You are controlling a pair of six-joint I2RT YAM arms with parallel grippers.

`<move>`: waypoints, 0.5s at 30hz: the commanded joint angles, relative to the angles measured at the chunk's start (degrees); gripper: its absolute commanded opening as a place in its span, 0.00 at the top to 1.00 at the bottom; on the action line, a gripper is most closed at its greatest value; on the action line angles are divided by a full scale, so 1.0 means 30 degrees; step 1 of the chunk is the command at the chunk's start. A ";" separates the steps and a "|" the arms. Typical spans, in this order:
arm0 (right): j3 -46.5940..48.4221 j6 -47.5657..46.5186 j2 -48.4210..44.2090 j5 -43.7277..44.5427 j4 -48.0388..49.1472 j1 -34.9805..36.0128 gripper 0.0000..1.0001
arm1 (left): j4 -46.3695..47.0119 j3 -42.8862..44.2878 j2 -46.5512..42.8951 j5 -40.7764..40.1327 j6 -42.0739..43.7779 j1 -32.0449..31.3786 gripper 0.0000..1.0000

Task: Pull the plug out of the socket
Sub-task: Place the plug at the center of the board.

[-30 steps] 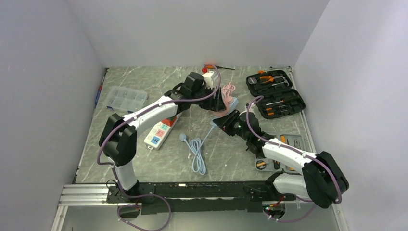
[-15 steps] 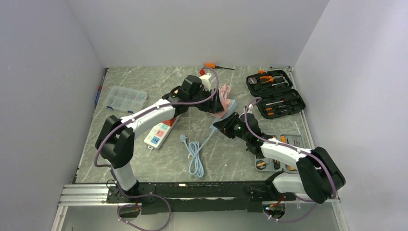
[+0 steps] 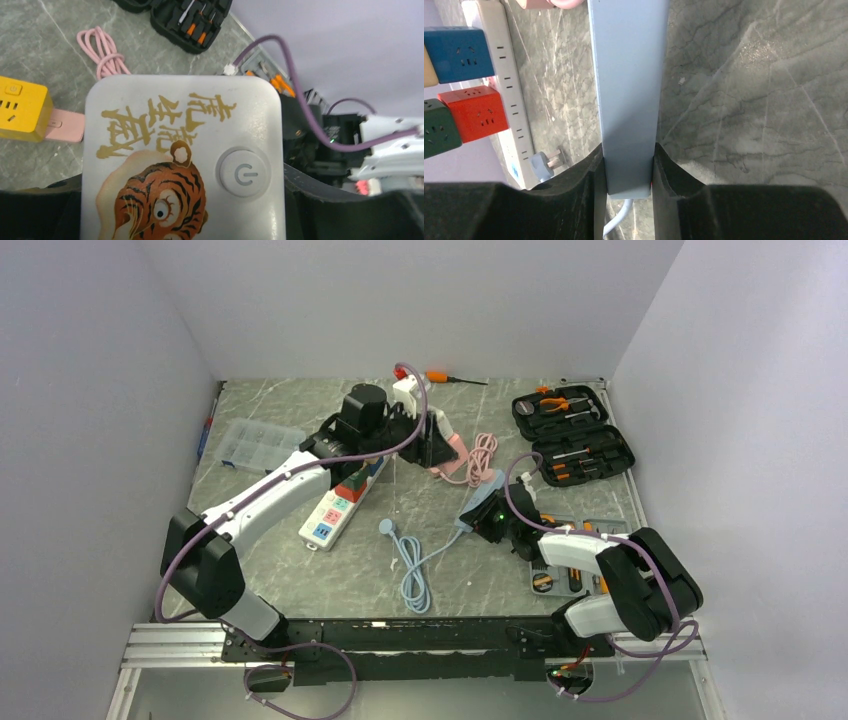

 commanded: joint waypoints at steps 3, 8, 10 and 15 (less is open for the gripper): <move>0.0306 -0.1912 -0.0641 -0.0739 -0.0778 -0.0005 0.56 | 0.0038 -0.2743 -0.1650 0.0882 0.5066 0.0042 1.00; -0.0129 -0.2171 -0.1930 -0.0872 -0.1543 0.0003 0.32 | -0.1058 -0.4634 -0.2013 -0.0412 1.0049 0.0060 1.00; -0.0214 -0.2257 -0.2549 -0.0775 -0.2014 -0.0013 0.27 | -0.1322 -0.4962 -0.1883 -0.0797 1.1234 0.0045 1.00; 0.0157 -0.2704 -0.4617 0.0173 -0.3996 -0.0262 0.22 | -0.1556 -0.5622 -0.1373 -0.1788 1.3164 0.0041 1.00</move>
